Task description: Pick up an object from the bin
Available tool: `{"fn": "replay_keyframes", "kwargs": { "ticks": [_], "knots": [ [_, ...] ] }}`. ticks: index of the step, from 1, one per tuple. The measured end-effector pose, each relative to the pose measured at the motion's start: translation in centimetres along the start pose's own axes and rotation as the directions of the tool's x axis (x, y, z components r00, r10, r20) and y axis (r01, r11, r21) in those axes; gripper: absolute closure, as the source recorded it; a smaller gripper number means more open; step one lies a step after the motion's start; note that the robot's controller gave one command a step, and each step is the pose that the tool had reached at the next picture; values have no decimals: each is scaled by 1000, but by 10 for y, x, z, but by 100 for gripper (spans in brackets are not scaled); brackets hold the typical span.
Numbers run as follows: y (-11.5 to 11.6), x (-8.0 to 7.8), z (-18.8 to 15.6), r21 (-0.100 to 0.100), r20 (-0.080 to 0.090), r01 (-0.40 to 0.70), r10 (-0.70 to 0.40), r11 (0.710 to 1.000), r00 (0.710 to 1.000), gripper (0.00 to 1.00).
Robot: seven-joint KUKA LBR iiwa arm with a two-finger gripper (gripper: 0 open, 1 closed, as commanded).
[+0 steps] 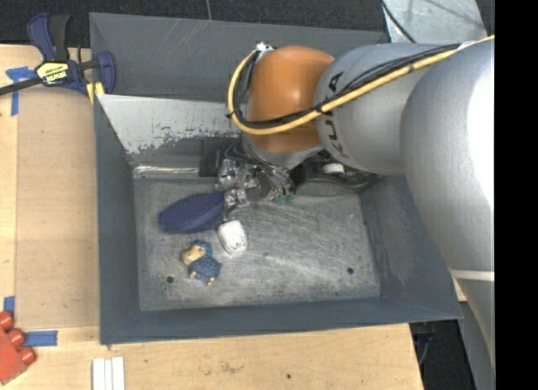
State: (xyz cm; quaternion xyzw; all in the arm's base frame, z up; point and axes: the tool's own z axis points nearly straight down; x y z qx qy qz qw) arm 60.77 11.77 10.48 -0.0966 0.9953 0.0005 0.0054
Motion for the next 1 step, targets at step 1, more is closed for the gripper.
{"fn": "replay_keyframes", "kwargs": {
  "ticks": [1],
  "knots": [
    [0, -2, -43, 0, -2, 1, -1, 1000, 1000, 100]
  ]
}}
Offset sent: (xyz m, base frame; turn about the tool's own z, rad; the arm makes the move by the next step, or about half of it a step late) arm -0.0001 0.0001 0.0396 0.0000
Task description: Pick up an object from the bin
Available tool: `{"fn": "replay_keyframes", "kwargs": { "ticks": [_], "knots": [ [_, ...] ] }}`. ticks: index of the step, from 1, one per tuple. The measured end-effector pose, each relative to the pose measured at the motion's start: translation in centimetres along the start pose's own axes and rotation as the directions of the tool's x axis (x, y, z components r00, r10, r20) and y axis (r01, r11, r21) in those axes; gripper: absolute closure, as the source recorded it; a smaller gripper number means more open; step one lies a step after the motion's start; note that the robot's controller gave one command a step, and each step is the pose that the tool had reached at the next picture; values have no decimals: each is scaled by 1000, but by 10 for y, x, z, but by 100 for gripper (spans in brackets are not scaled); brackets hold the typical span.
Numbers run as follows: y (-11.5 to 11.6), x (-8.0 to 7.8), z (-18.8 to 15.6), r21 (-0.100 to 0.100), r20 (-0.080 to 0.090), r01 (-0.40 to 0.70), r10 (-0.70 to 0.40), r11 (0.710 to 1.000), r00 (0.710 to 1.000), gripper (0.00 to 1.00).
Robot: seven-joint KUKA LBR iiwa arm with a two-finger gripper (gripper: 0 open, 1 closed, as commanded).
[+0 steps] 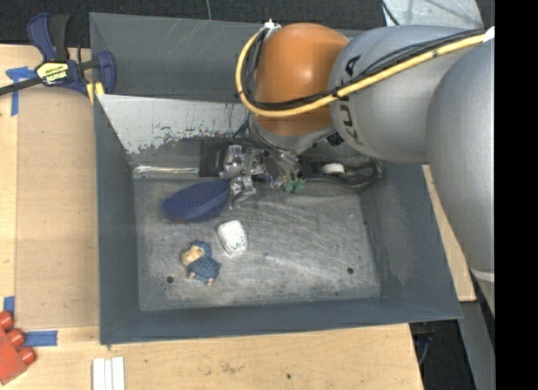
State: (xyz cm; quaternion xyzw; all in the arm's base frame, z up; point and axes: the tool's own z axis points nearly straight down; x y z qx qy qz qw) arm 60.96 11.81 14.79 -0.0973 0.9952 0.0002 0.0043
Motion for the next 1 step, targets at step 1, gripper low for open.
{"fn": "replay_keyframes", "kwargs": {
  "ticks": [1],
  "knots": [
    [0, -3, -41, 0, 1, 1, -1, 1000, 1000, 100]
  ]
}}
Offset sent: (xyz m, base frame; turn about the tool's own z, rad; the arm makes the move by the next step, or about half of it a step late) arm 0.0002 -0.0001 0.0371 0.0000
